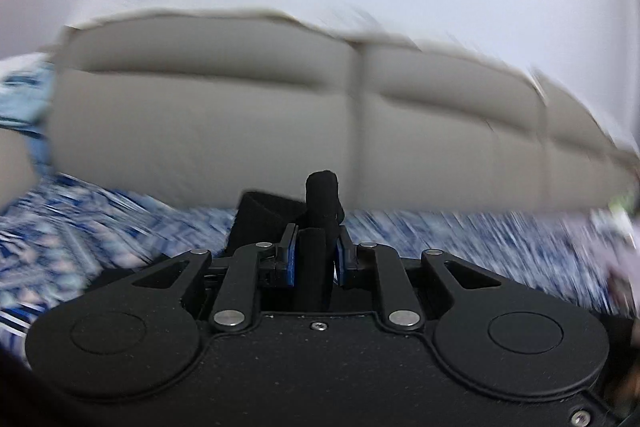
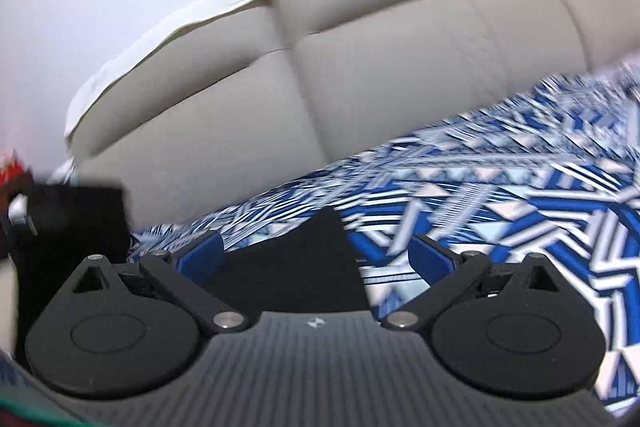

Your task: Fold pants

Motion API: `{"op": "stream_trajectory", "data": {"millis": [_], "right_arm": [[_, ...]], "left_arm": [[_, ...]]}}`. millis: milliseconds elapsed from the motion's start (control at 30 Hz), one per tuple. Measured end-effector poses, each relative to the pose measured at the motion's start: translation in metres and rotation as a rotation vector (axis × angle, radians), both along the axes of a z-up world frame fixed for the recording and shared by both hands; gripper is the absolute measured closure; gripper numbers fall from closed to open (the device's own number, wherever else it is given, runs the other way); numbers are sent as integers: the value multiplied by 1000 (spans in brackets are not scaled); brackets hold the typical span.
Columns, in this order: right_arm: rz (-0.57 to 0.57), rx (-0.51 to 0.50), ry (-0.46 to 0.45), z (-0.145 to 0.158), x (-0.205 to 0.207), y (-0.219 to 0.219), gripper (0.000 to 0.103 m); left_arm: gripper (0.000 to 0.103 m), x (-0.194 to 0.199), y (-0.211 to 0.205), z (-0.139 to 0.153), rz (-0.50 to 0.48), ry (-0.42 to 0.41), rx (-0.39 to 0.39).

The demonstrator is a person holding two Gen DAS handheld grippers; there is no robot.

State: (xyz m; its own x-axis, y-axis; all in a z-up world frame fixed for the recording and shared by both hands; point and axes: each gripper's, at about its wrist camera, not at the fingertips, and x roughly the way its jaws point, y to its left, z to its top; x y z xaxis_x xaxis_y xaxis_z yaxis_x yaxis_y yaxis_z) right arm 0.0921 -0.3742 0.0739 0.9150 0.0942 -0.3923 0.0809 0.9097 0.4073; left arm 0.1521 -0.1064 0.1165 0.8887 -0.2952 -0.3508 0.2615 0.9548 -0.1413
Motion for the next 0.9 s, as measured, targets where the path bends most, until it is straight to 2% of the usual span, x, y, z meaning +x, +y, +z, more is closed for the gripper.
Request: {"op": "stream_trajectory", "data": {"millis": [100, 167, 233, 267, 333, 367, 433, 500, 567, 633, 733, 900], "right_arm": [[-33, 113, 14, -3, -4, -30, 0], [-42, 191, 21, -6, -5, -43, 0], [-26, 257, 32, -12, -5, -48, 0], [-12, 274, 41, -14, -6, -49, 0], [25, 266, 62, -17, -7, -41, 0], [43, 250, 71, -18, -7, -37, 0], [84, 211, 89, -21, -6, -24, 0], [128, 195, 112, -25, -4, -12, 0], [182, 172, 139, -28, 0, 3, 0], [211, 91, 135, -29, -1, 25, 0], [240, -47, 124, -28, 2, 52, 0], [253, -104, 100, -28, 5, 79, 0]], "left_arm": [[83, -17, -48, -26, -161, 105, 69], [78, -28, -68, -39, -236, 172, 107], [73, -48, -72, -45, -276, 166, 108], [61, -56, -70, -43, -290, 160, 95], [50, -67, -59, -38, -289, 160, 71], [49, -65, -51, -34, -290, 160, 61], [50, -61, -30, -25, -264, 166, 32], [54, -51, -5, -19, -194, 180, -12], [70, -39, 20, -17, -95, 193, -30], [85, -27, 44, -17, 26, 197, -11], [86, 7, 72, -24, 131, 209, 17], [85, 57, 90, -55, 197, 278, 77]]}}
